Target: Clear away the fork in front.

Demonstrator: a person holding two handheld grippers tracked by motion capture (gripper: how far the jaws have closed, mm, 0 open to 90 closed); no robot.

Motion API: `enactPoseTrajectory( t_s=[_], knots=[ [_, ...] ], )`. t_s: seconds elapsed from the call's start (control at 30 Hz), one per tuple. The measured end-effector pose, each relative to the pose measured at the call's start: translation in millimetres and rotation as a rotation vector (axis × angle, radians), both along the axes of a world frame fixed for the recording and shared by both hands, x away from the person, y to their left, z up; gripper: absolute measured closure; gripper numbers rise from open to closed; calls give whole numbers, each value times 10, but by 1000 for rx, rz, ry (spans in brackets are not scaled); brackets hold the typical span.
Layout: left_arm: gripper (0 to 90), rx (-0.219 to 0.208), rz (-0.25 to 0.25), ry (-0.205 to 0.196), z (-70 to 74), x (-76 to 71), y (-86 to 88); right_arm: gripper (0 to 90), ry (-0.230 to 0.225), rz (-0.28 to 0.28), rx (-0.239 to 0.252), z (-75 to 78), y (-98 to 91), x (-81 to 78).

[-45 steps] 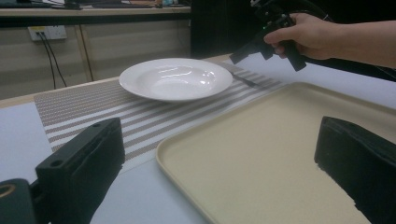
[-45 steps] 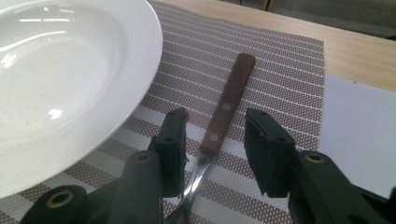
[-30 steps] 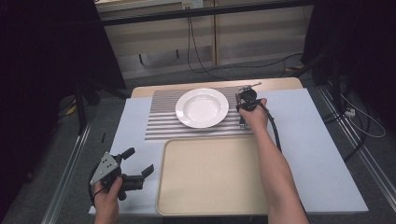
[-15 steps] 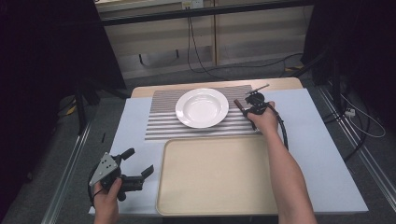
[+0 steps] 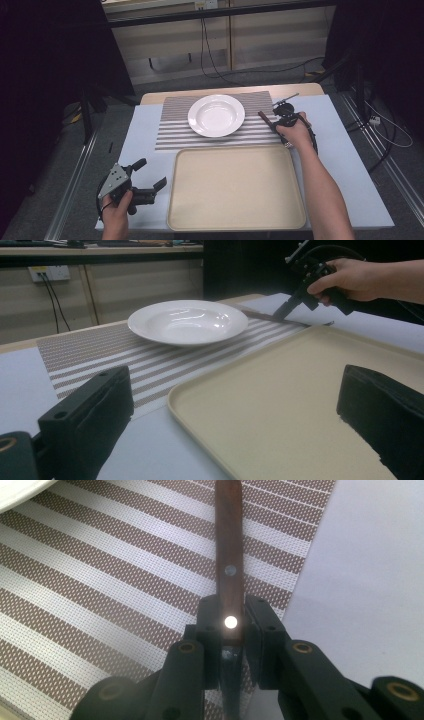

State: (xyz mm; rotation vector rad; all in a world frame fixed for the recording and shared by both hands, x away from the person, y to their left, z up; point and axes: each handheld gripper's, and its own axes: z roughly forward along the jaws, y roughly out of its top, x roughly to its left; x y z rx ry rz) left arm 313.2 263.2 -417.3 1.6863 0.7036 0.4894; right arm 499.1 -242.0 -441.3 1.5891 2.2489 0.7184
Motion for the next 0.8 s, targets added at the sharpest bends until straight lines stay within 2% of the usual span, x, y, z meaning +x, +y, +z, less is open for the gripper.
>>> enactPoseTrajectory(
  t_s=[0.13, 0.2, 0.43, 0.47, 0.5, 0.63, 0.8],
  knots=[
    [18, 0, -4, 9, -11, 11, -13, 776, 13, -1, 2, -4, 2, 28],
    [18, -1, -5, 11, -13, 15, -14, 772, 50, -3, 2, 16, 3, 71],
    [18, 12, -10, 3, -16, 33, -16, 769, 86, 8, -19, 36, 19, 122],
    [18, 6, -8, 13, -20, 27, -26, 769, 94, -3, -19, 41, 31, 129],
    [18, 7, -9, 13, -20, 27, -31, 769, 96, 13, -38, 45, 41, 140],
    [18, 8, -12, 9, -14, 26, -38, 766, 127, 20, -97, 72, 116, 186],
    [17, 5, -15, 7, -20, 37, -44, 762, 138, 4, -98, 77, 129, 191]
  ],
)
